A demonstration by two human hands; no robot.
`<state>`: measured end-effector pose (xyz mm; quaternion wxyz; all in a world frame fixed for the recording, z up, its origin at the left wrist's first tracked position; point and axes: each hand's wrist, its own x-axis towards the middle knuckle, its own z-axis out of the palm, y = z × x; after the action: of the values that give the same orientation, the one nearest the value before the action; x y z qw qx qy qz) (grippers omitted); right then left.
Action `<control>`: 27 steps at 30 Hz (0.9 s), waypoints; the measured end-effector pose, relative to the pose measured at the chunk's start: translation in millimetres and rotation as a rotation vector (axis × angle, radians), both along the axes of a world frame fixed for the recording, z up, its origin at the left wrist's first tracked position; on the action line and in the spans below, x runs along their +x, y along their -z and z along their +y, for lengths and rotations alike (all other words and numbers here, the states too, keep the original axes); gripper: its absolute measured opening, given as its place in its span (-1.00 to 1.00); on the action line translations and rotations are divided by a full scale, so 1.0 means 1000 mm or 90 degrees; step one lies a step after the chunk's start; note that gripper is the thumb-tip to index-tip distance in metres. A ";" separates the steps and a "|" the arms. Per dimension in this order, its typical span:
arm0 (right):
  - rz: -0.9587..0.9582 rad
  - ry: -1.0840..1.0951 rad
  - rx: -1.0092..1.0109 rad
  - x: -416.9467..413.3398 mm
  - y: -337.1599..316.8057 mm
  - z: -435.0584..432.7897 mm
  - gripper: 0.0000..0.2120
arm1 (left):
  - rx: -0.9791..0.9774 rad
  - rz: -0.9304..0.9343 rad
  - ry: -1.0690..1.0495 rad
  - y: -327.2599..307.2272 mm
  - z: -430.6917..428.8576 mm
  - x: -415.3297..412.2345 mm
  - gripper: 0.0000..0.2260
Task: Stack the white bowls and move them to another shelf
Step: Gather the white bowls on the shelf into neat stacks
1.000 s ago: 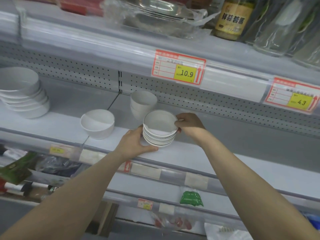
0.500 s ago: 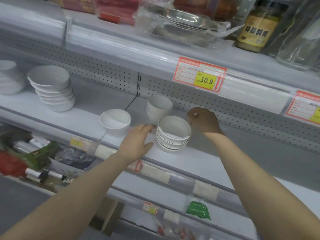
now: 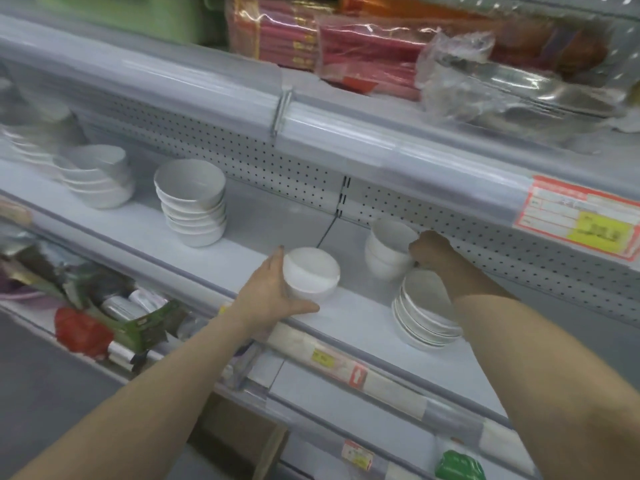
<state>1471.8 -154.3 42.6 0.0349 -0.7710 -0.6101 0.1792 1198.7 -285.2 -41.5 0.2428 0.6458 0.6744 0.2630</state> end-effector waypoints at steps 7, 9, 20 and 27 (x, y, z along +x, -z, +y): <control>-0.044 -0.022 -0.031 -0.022 -0.001 0.005 -0.78 | 0.004 -0.072 0.050 0.003 0.022 -0.007 0.14; -0.057 -0.038 -0.030 -0.031 -0.001 0.000 -0.69 | 0.013 -0.081 0.034 0.004 0.026 -0.015 0.11; -0.036 -0.132 -0.053 -0.095 -0.004 -0.040 -0.64 | 0.010 -0.096 0.027 0.002 0.040 -0.091 0.12; -0.092 -0.018 0.100 -0.125 0.005 -0.056 -0.63 | -0.011 -0.122 0.104 0.002 0.039 -0.110 0.15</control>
<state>1346.5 -210.5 37.3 0.0484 -0.7682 -0.6339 0.0755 1089.0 -245.8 -43.4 0.3323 0.6682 0.5954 0.2975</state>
